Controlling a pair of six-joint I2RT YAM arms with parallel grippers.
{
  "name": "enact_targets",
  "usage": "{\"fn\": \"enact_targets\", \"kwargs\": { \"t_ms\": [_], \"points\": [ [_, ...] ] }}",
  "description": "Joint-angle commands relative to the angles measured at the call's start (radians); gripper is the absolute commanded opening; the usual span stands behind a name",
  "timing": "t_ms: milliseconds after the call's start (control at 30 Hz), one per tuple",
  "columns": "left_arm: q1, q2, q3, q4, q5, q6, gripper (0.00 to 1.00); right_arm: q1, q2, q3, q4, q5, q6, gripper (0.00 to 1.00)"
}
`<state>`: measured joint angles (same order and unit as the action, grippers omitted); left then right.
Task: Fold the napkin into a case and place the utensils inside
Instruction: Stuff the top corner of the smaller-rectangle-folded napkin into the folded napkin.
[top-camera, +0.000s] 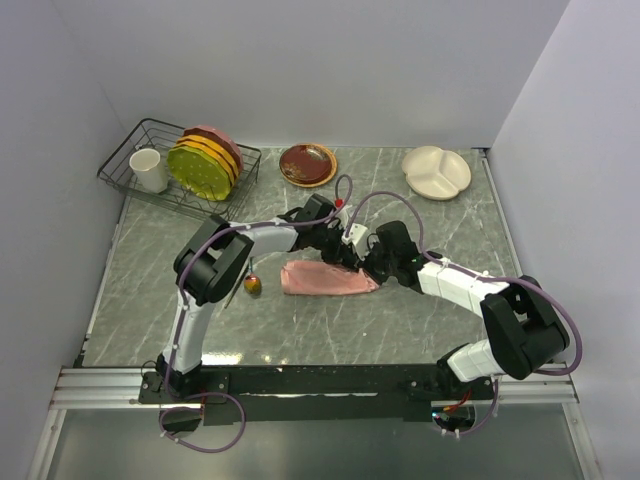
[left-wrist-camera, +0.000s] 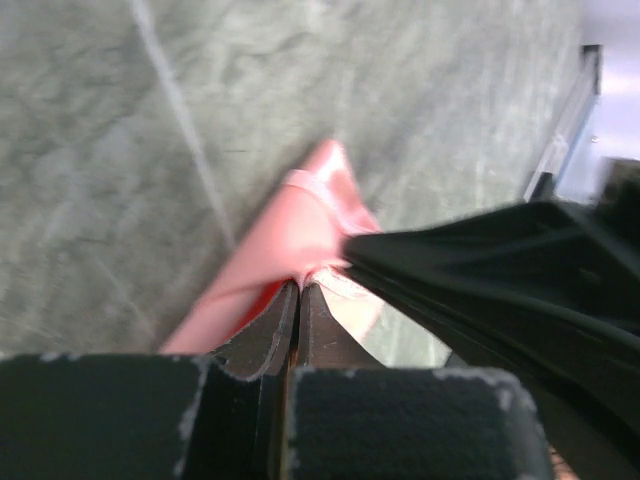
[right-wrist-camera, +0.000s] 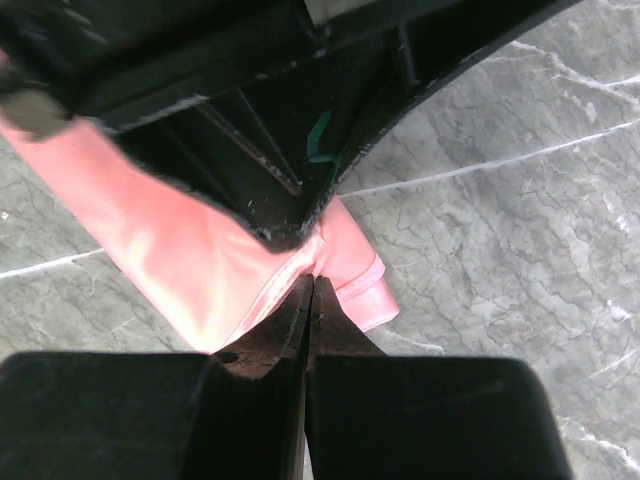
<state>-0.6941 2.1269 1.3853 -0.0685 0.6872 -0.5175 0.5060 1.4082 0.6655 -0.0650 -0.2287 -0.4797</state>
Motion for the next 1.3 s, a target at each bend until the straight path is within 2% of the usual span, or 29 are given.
{"fn": "enact_targets", "kwargs": {
  "t_ms": [0, 333, 600, 733, 800, 833, 1033, 1167, 1267],
  "points": [
    [0.002, 0.06, 0.043, -0.031, -0.043, -0.001, 0.01, -0.001, -0.017, 0.025, 0.031, 0.011, 0.032, 0.0],
    [0.008, 0.094, 0.072, -0.03, -0.028, -0.001, 0.01, -0.012, -0.041, 0.013, 0.03, -0.037, 0.053, 0.0],
    [0.001, 0.08, 0.124, -0.027, -0.017, -0.036, 0.01, -0.012, 0.001, 0.026, 0.011, -0.021, 0.044, 0.0],
    [0.01, 0.05, 0.113, -0.053, -0.04, -0.018, 0.05, -0.012, 0.024, 0.031, 0.008, -0.005, 0.038, 0.0],
    [0.018, 0.038, 0.112, -0.062, -0.034, -0.013, 0.16, -0.012, 0.029, 0.029, 0.01, 0.005, 0.035, 0.0],
    [0.022, 0.018, 0.098, -0.057, -0.023, -0.013, 0.26, -0.011, 0.037, 0.031, 0.005, 0.011, 0.035, 0.0],
    [0.071, -0.128, -0.024, -0.001, 0.023, 0.005, 0.37, -0.011, 0.051, 0.036, 0.002, 0.029, 0.035, 0.0],
    [0.128, -0.199, -0.11, 0.012, 0.012, 0.017, 0.39, -0.014, 0.058, 0.037, 0.007, 0.037, 0.043, 0.0],
    [0.146, -0.246, -0.173, 0.012, 0.008, 0.014, 0.35, -0.015, 0.061, 0.043, 0.01, 0.038, 0.05, 0.0]
  ]
}}
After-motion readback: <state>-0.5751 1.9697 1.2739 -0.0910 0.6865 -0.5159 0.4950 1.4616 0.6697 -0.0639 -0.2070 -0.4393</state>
